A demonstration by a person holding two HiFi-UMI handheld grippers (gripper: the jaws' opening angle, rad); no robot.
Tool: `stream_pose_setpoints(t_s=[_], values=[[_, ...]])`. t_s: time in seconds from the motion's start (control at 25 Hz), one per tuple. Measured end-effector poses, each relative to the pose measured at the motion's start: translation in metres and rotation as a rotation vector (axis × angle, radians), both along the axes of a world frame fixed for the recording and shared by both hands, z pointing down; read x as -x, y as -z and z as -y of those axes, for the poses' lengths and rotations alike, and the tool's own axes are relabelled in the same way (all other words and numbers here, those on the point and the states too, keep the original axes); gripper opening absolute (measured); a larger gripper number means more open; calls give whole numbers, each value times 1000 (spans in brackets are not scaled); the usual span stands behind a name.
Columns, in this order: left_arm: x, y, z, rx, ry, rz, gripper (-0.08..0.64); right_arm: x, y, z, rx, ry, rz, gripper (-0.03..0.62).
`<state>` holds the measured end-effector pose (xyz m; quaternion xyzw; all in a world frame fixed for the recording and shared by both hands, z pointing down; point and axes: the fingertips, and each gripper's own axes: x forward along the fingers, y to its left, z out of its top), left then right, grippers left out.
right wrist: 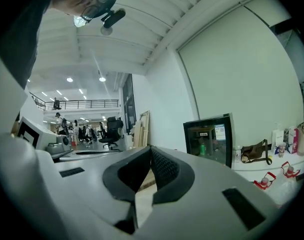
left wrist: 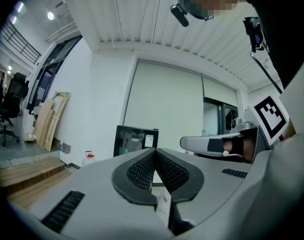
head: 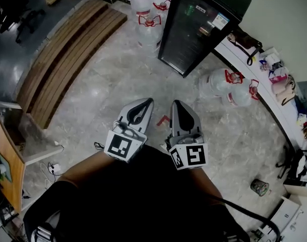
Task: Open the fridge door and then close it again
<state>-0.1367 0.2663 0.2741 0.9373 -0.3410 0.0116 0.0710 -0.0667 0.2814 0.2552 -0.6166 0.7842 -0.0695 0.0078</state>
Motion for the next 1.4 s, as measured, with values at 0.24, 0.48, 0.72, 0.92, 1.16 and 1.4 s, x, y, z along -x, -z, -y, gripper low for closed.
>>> stream_pose_setpoints(t_s=[0.24, 0.48, 0.72, 0.92, 1.16, 1.4], values=[[-2, -1, 86, 0, -16, 6, 8, 3, -5, 83, 17, -13, 17, 15], [-36, -11, 148, 31, -38, 22, 8, -29, -17, 145, 47, -22, 45, 15], [-95, -18, 245, 53, -11, 20, 8, -83, -21, 248, 19, 13, 39, 15], [-143, -14, 322, 29, -10, 1, 8, -131, -14, 328, -13, 55, 9, 15], [-176, -37, 406, 11, 11, 13, 8, -170, -38, 402, 27, 65, -3, 15], [-189, -102, 503, 25, -30, 27, 9, -185, -99, 463, 98, 50, 18, 15]])
